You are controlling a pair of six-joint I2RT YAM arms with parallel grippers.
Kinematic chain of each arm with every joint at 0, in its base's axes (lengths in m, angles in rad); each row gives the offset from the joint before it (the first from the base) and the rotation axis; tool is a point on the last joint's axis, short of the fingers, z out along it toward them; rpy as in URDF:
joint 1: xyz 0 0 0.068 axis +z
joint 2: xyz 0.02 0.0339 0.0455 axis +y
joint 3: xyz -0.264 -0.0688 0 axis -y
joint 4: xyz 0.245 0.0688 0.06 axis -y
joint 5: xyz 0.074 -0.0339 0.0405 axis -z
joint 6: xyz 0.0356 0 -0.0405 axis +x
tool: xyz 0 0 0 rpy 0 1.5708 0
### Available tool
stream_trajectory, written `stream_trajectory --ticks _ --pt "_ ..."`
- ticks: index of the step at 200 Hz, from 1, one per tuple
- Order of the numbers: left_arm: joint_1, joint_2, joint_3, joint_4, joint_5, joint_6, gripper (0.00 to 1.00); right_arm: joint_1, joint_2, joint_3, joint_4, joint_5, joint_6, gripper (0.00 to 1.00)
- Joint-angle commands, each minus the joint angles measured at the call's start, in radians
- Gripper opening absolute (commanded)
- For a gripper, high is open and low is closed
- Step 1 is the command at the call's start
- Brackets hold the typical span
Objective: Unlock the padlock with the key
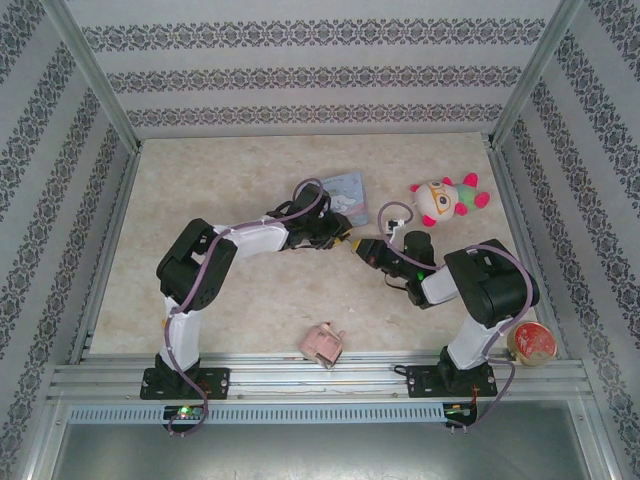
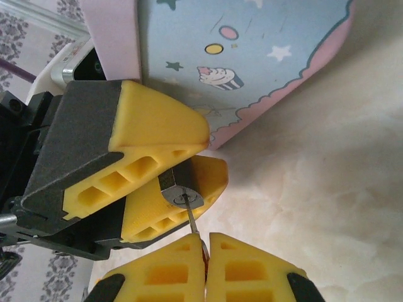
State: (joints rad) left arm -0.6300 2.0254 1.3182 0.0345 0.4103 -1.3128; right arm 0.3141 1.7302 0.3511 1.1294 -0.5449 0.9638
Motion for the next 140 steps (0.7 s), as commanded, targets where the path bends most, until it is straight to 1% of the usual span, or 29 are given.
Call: stream_trajectory --ticks 1,60,140 --pt "-0.039 0.035 0.052 -0.054 0.101 -0.043 0.2 0.031 -0.009 -0.049 0.099 0.129 0.037 0.0" --pt "-0.04 0.058 0.076 -0.058 0.095 -0.053 0.19 0.046 0.041 -0.091 0.256 0.159 0.064 0.0" --pt "-0.039 0.055 0.062 -0.048 0.094 -0.062 0.2 0.049 -0.06 -0.158 0.233 0.225 0.01 0.0"
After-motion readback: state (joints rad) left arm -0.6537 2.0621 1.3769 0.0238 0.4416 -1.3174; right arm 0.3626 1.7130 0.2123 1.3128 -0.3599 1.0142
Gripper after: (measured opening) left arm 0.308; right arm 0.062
